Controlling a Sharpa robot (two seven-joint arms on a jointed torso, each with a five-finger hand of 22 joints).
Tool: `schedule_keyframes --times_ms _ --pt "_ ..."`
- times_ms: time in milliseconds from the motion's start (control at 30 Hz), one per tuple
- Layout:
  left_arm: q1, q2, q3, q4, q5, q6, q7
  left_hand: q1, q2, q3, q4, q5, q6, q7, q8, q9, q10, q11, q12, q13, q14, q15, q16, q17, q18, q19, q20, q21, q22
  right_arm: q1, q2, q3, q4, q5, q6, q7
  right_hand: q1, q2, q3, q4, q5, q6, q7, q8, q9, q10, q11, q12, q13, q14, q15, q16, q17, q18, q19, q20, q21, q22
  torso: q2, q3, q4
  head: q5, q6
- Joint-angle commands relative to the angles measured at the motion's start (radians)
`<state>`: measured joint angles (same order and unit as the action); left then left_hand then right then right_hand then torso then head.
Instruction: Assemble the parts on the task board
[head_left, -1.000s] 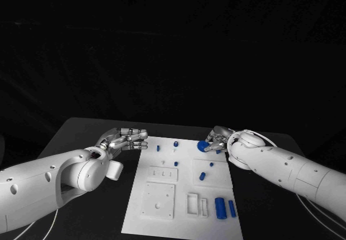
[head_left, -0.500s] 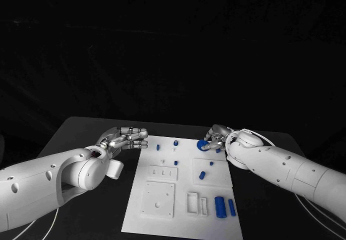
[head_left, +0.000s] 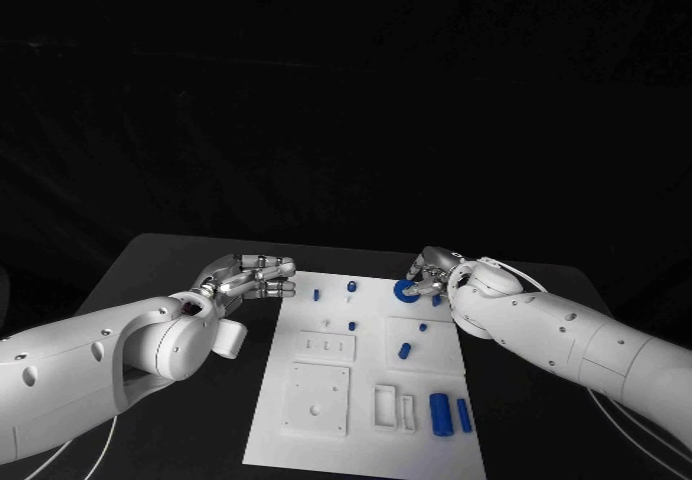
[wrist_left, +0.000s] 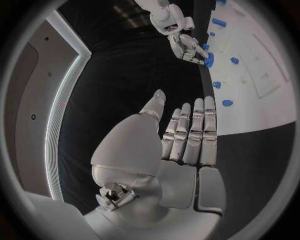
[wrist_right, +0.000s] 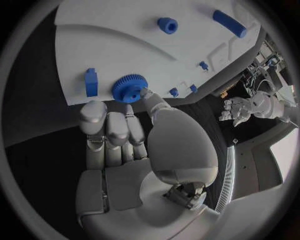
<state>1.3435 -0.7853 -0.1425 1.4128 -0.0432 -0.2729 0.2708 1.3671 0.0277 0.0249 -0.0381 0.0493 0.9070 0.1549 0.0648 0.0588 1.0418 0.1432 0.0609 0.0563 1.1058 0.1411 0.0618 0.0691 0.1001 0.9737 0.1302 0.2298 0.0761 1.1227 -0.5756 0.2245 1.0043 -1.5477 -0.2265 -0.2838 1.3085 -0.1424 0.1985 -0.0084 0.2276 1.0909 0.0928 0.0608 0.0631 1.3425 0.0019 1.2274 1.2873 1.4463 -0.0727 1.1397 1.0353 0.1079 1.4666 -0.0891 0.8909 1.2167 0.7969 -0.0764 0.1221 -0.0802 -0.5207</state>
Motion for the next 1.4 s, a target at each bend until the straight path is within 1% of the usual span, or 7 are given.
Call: schedule_keyframes --times_ms 33,300,467,567,733,1000,1400 --pt "0.001 0.002 0.001 0.001 0.004 0.017 0.004 -0.005 -0.001 0.000 -0.004 0.004 -0.007 0.000 -0.006 -0.001 -0.007 0.000 -0.003 0.002 -0.009 0.000 0.000 -0.001 -0.012 -0.010 -0.001 0.003 -0.001 -0.001 0.002 0.000 -0.002 -0.046 -0.013 -0.012 0.000 0.000 0.017 -0.007 -0.006 0.008 -0.001 0.001 0.001 0.006 -0.003 -0.001 0.002 0.000 -0.005 0.003 -0.001 -0.015 0.056 -0.010 -0.003 0.002 0.000 0.0003 -0.0004 0.001 -0.003" --pt "0.001 0.002 0.001 0.000 0.004 0.018 0.001 -0.005 -0.001 -0.001 -0.004 0.004 -0.009 0.000 -0.006 -0.001 -0.008 0.001 -0.002 0.002 -0.010 0.000 0.000 -0.001 -0.012 -0.011 0.000 0.003 -0.001 -0.006 0.005 0.000 -0.009 -0.069 -0.006 -0.013 0.000 -0.010 0.028 -0.030 0.004 -0.012 0.006 0.001 0.001 0.002 0.001 -0.006 0.000 0.000 -0.003 0.002 -0.001 -0.015 0.056 -0.009 -0.005 0.006 0.001 0.0008 -0.0011 0.001 -0.005" --pt "0.001 0.002 0.001 0.000 0.004 0.018 0.000 -0.005 -0.001 -0.001 -0.004 0.004 -0.009 0.000 -0.006 -0.001 -0.008 0.001 -0.002 0.002 -0.010 0.000 0.000 -0.001 -0.012 -0.011 0.000 0.003 -0.001 -0.011 0.005 0.000 -0.013 -0.065 0.008 -0.006 -0.001 -0.017 -0.028 -0.028 0.030 -0.080 0.019 0.002 0.000 -0.012 0.008 -0.018 -0.008 -0.001 0.005 -0.001 -0.003 -0.009 0.055 -0.002 -0.011 0.008 0.001 0.0005 -0.0009 0.000 -0.007" --pt "0.001 0.002 0.000 -0.001 0.004 0.018 -0.001 -0.005 -0.002 -0.001 -0.004 0.004 -0.014 0.001 -0.006 -0.001 -0.011 0.002 -0.003 0.001 -0.010 0.000 0.000 -0.001 -0.012 -0.011 0.000 0.003 -0.002 -0.013 0.005 0.000 -0.015 -0.060 0.013 -0.001 0.008 -0.015 -0.077 -0.016 0.045 -0.184 0.027 -0.002 -0.005 -0.022 0.010 -0.024 -0.014 -0.002 0.011 -0.002 -0.003 -0.003 0.055 0.005 -0.016 0.011 0.001 0.0002 -0.0008 -0.001 -0.007" --pt "0.000 0.001 0.000 -0.001 0.004 0.019 -0.002 -0.005 -0.002 -0.001 -0.004 0.004 -0.014 0.001 -0.006 -0.001 -0.011 0.002 -0.003 0.001 -0.010 0.000 0.000 -0.001 -0.012 -0.011 0.000 0.003 -0.002 -0.015 0.005 0.000 -0.017 -0.054 0.019 0.004 0.011 -0.016 -0.095 -0.006 0.052 -0.216 0.030 -0.004 -0.006 -0.026 0.012 -0.027 -0.019 -0.003 0.012 -0.002 -0.004 0.000 0.055 0.006 -0.020 0.013 0.001 0.0007 -0.0004 -0.003 -0.009" --pt "0.000 0.002 0.000 -0.002 0.004 0.020 -0.002 -0.005 -0.002 -0.001 -0.004 0.004 -0.014 0.001 -0.006 -0.001 -0.011 0.002 -0.003 0.001 -0.010 0.000 0.000 -0.001 -0.012 -0.011 0.000 0.003 -0.002 -0.017 0.006 0.000 -0.018 -0.049 0.020 0.010 0.014 -0.008 -0.079 -0.003 0.051 -0.138 0.024 -0.001 -0.003 -0.025 0.008 -0.026 -0.021 -0.002 0.010 -0.004 -0.004 -0.002 0.056 0.005 -0.021 0.019 0.000 -0.0004 -0.0007 -0.002 -0.010" --pt "0.000 0.002 0.000 -0.003 0.004 0.021 -0.002 -0.005 -0.002 -0.001 -0.004 0.004 -0.014 0.001 -0.006 -0.001 -0.011 0.002 -0.003 0.001 -0.010 0.000 0.000 -0.001 -0.012 -0.011 0.000 0.003 -0.002 -0.021 0.010 0.000 -0.023 -0.039 0.037 0.019 -0.018 0.020 0.089 -0.044 -0.008 0.016 -0.003 0.001 0.000 -0.018 -0.005 -0.021 -0.020 -0.001 -0.004 -0.011 -0.006 -0.017 0.056 -0.008 -0.027 0.029 0.000 -0.0003 -0.0005 -0.003 -0.012"
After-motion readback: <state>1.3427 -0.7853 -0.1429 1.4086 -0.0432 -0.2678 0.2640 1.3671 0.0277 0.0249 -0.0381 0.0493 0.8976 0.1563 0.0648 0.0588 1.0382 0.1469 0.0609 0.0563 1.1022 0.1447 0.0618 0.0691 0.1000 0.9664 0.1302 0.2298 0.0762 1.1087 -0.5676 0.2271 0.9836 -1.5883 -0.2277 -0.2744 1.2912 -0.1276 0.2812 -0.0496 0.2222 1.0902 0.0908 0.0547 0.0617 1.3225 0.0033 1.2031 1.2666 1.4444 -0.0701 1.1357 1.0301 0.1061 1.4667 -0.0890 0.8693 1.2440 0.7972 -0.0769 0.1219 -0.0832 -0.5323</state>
